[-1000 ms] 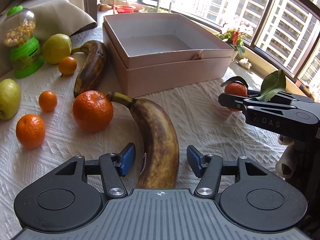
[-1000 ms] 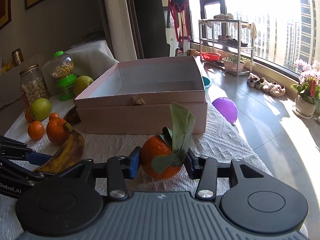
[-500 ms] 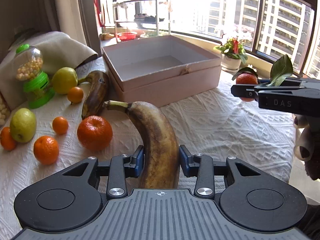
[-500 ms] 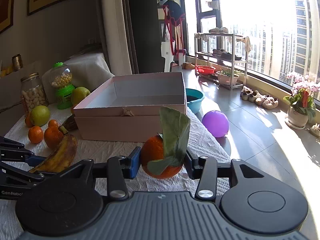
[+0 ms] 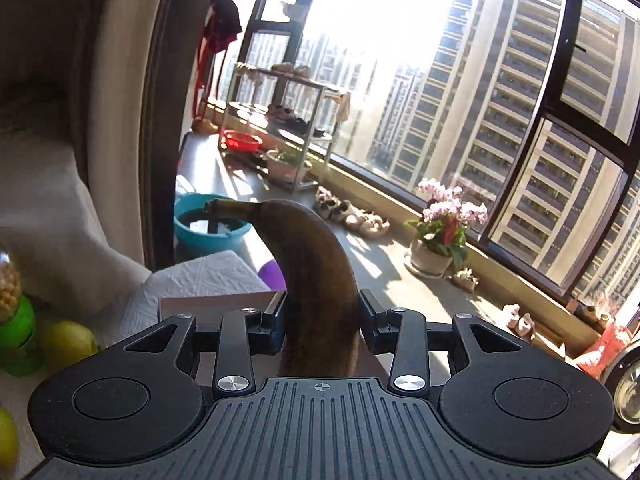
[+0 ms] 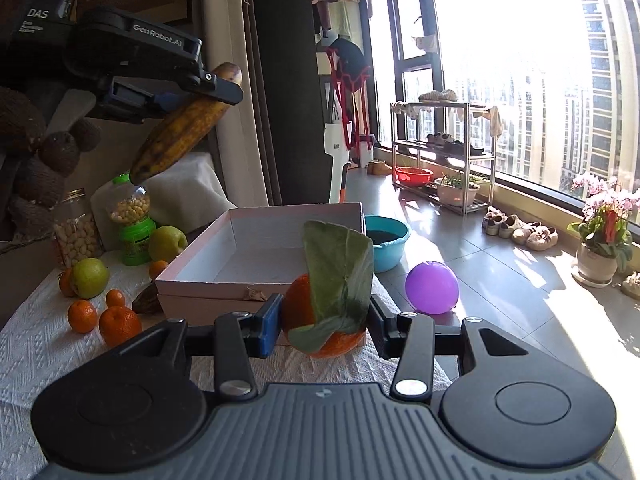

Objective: Organize fruits
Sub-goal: 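Carry the banana into the pink box with the left tool while the right tool lifts the orange, then lower the leafy orange into the box beside the banana and open the right tool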

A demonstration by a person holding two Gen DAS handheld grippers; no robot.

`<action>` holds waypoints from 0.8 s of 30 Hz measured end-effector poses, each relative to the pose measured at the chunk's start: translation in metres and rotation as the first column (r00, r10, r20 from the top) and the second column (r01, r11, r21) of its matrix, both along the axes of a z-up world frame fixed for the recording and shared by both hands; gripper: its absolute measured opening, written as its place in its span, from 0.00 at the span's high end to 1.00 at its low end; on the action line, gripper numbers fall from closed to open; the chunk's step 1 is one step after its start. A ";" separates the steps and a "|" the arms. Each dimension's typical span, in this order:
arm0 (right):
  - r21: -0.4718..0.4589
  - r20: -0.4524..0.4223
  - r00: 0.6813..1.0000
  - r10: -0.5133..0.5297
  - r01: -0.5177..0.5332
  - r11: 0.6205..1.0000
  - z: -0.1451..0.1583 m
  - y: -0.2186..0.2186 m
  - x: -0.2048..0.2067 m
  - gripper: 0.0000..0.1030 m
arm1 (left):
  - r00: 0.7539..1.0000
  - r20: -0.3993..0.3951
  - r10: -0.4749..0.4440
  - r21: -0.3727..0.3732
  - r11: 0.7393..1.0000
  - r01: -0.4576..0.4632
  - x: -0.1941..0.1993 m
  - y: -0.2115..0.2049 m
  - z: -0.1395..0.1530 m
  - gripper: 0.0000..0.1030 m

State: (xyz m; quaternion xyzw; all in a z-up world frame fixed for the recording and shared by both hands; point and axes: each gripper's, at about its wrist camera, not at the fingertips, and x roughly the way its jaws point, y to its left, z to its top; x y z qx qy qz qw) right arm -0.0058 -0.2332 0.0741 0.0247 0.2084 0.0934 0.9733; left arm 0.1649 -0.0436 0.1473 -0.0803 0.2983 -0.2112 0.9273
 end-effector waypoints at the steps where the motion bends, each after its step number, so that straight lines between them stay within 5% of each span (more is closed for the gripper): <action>1: -0.009 0.001 1.000 -0.006 0.006 1.000 -0.002 -0.002 0.001 0.57 | 0.999 -0.036 0.010 0.023 1.000 -0.009 0.015 -0.004 -0.014 0.60; 6: -0.031 -0.039 0.999 -0.030 0.029 0.999 -0.014 -0.011 0.015 0.57 | 0.997 -0.081 -0.004 0.162 0.987 0.017 0.051 -0.020 -0.068 0.59; 14: -0.024 -0.077 0.997 -0.012 0.010 1.000 -0.027 -0.009 0.032 0.57 | 0.966 -0.229 0.122 0.217 0.973 -0.071 0.044 -0.002 -0.096 0.59; 19: -0.017 -0.083 0.997 -0.001 0.000 1.000 -0.029 -0.008 0.034 0.57 | 0.964 -0.264 0.010 0.212 0.976 0.048 0.035 -0.001 -0.102 0.59; 24: -0.029 -0.108 0.994 -0.019 0.016 0.999 -0.027 -0.011 0.038 0.57 | 0.993 -0.116 0.030 0.171 0.985 -0.010 0.009 0.019 -0.071 0.59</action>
